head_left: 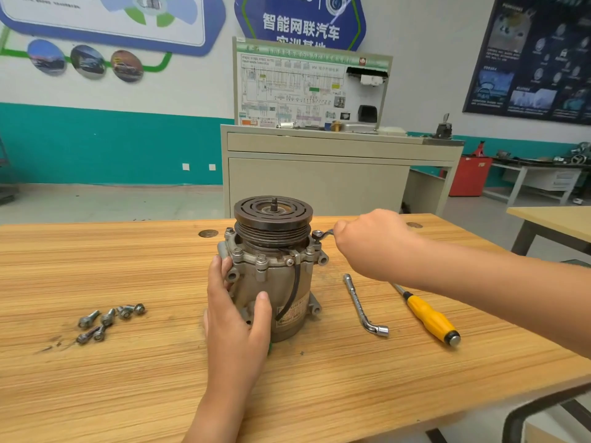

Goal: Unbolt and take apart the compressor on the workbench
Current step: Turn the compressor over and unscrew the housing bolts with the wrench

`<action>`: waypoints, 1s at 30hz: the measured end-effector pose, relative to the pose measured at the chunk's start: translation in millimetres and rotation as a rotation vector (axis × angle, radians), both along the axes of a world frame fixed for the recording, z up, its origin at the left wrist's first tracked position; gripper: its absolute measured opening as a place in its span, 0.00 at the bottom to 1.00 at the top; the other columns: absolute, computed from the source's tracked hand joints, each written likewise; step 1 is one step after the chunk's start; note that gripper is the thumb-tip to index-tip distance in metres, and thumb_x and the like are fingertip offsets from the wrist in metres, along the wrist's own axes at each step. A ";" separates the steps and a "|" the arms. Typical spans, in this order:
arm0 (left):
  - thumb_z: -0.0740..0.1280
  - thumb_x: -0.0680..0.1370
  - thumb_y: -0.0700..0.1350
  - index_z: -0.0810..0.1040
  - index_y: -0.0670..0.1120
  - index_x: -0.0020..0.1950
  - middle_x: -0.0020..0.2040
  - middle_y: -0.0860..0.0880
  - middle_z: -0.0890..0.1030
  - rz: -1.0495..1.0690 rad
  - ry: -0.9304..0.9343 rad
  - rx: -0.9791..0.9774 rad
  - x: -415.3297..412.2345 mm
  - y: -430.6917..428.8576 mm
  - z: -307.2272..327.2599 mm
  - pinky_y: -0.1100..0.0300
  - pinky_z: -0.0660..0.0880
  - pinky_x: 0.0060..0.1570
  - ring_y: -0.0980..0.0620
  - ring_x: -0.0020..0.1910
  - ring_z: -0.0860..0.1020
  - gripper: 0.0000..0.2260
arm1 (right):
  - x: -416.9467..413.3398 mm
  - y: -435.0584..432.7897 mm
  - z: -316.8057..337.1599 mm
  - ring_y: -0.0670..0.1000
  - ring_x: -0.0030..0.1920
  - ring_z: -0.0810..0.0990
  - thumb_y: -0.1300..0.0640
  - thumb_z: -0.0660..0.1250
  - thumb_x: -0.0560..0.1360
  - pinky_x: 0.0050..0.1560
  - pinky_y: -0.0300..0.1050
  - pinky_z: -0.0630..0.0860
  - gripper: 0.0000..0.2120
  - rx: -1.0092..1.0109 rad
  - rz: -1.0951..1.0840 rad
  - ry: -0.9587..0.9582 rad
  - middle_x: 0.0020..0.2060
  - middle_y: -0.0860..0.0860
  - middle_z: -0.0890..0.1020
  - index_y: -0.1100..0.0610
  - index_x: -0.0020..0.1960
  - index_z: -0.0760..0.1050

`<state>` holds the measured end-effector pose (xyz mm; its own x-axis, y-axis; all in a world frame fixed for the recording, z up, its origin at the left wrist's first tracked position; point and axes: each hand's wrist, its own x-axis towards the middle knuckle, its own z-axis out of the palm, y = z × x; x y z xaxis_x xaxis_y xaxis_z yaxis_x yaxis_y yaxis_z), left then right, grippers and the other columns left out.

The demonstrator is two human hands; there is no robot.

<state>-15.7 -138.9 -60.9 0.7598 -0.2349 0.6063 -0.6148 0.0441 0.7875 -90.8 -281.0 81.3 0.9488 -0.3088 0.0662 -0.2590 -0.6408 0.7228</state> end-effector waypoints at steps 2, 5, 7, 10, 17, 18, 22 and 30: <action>0.60 0.72 0.51 0.45 0.72 0.65 0.66 0.72 0.58 -0.001 -0.005 -0.005 -0.3 -0.2 -0.1 0.41 0.63 0.67 0.58 0.69 0.64 0.31 | 2.6 -2.8 0.4 0.49 0.25 0.63 0.61 0.53 0.79 0.23 0.41 0.58 0.07 -0.044 0.044 0.018 0.28 0.49 0.64 0.58 0.52 0.68; 0.60 0.72 0.51 0.44 0.73 0.65 0.66 0.72 0.59 0.003 -0.009 -0.005 -0.6 -0.3 0.0 0.41 0.63 0.67 0.58 0.68 0.65 0.32 | 5.7 -19.7 6.1 0.48 0.24 0.63 0.59 0.50 0.79 0.22 0.41 0.57 0.05 -0.060 0.149 0.035 0.26 0.49 0.65 0.57 0.46 0.64; 0.60 0.72 0.52 0.44 0.74 0.65 0.66 0.72 0.59 0.006 -0.001 -0.006 -0.5 -0.7 0.4 0.41 0.63 0.67 0.58 0.68 0.65 0.32 | 9.3 -40.9 10.1 0.48 0.23 0.64 0.61 0.50 0.79 0.22 0.41 0.57 0.05 -0.074 0.199 0.073 0.25 0.49 0.65 0.59 0.49 0.65; 0.60 0.72 0.56 0.43 0.78 0.63 0.65 0.75 0.60 -0.014 0.025 -0.027 -0.4 0.5 0.5 0.41 0.64 0.67 0.60 0.68 0.65 0.31 | 32.6 -71.3 9.0 0.52 0.33 0.74 0.65 0.54 0.78 0.31 0.45 0.71 0.10 -0.002 0.246 0.042 0.34 0.51 0.74 0.60 0.59 0.65; 0.58 0.68 0.63 0.44 0.80 0.63 0.63 0.78 0.62 -0.022 0.057 -0.068 1.5 2.2 0.1 0.42 0.67 0.65 0.67 0.67 0.63 0.30 | 76.7 -76.5 -19.0 0.55 0.62 0.74 0.67 0.58 0.77 0.58 0.52 0.73 0.20 0.385 0.536 -0.243 0.64 0.55 0.74 0.59 0.69 0.68; 0.58 0.68 0.63 0.44 0.81 0.63 0.64 0.77 0.62 -0.022 0.056 -0.067 1.8 1.9 -0.1 0.43 0.67 0.66 0.67 0.67 0.63 0.30 | 72.0 -78.4 -20.7 0.56 0.61 0.75 0.65 0.57 0.78 0.55 0.52 0.73 0.20 0.386 0.506 -0.283 0.62 0.55 0.76 0.59 0.69 0.67; 0.58 0.69 0.62 0.44 0.80 0.63 0.66 0.74 0.61 -0.018 0.044 -0.037 1.2 1.3 -1.4 0.43 0.67 0.66 0.64 0.68 0.63 0.31 | 42.8 -74.0 -14.3 0.61 0.41 0.78 0.57 0.53 0.81 0.39 0.54 0.73 0.15 0.495 0.339 -0.691 0.39 0.59 0.80 0.60 0.65 0.68; 0.61 0.72 0.52 0.47 0.71 0.66 0.70 0.66 0.61 0.023 0.004 -0.018 1.6 -1.1 -1.8 0.44 0.64 0.68 0.59 0.71 0.63 0.31 | -7.9 -20.9 -5.9 0.47 0.27 0.62 0.65 0.55 0.76 0.24 0.40 0.58 0.05 0.217 -0.035 -0.234 0.29 0.48 0.64 0.56 0.49 0.63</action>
<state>-14.1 -139.9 -62.7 0.7673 -0.2060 0.6072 -0.6127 0.0439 0.7891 -98.7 -301.8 75.4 0.9040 -0.3722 0.2104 -0.4270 -0.7612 0.4881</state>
